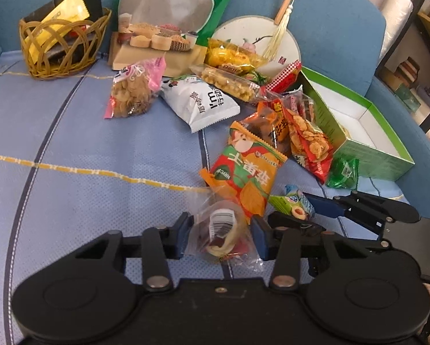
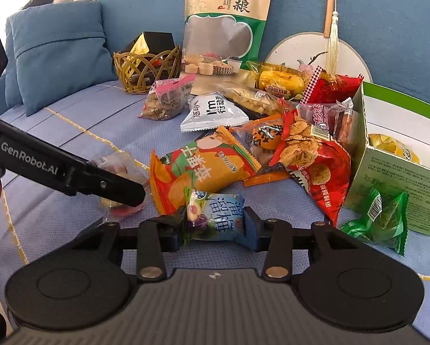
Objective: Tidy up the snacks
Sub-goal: 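Drop the pastry packet and candy packet into the green box with both grippers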
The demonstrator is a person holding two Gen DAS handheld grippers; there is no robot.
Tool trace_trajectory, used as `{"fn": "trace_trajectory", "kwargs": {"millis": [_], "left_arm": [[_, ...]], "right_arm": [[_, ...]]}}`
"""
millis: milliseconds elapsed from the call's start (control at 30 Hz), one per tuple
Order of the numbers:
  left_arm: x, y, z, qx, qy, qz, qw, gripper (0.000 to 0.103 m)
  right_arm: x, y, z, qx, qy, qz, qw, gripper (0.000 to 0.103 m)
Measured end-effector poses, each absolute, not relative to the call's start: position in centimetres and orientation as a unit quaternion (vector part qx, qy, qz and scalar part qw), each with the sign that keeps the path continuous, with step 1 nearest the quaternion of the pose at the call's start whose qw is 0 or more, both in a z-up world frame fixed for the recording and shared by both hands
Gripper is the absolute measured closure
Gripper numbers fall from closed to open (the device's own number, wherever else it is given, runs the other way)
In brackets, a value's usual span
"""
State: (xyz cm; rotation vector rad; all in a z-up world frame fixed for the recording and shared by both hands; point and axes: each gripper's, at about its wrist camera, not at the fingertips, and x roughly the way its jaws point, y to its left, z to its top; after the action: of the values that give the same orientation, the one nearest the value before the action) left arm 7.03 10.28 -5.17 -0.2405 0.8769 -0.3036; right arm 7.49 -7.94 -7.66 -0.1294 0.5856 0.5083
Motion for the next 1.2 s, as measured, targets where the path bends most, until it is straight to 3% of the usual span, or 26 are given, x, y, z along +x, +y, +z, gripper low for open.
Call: {"fn": "trace_trajectory", "kwargs": {"millis": [133,500,1033,1200], "left_arm": [[6.4,10.5,-3.7,-0.141,0.418,-0.148,0.885,0.081],[8.6,3.5,4.0,-0.095,0.333,-0.248,0.905,0.079],[18.6,-10.7,3.2,-0.067,0.332,-0.31,0.888,0.077],[19.7,-12.3,1.8,-0.056,0.341,-0.304,0.888,0.073]], "right_arm": [[7.0,-8.5,-6.8,-0.055,0.266,0.246,0.93,0.033],[7.2,-16.6,-2.3,0.018,0.155,0.118,0.981,0.032],[11.4,-25.4,-2.3,0.03,0.169,-0.066,0.983,0.03],[11.3,-24.8,-2.8,-0.025,0.164,-0.088,0.982,0.029]]}}
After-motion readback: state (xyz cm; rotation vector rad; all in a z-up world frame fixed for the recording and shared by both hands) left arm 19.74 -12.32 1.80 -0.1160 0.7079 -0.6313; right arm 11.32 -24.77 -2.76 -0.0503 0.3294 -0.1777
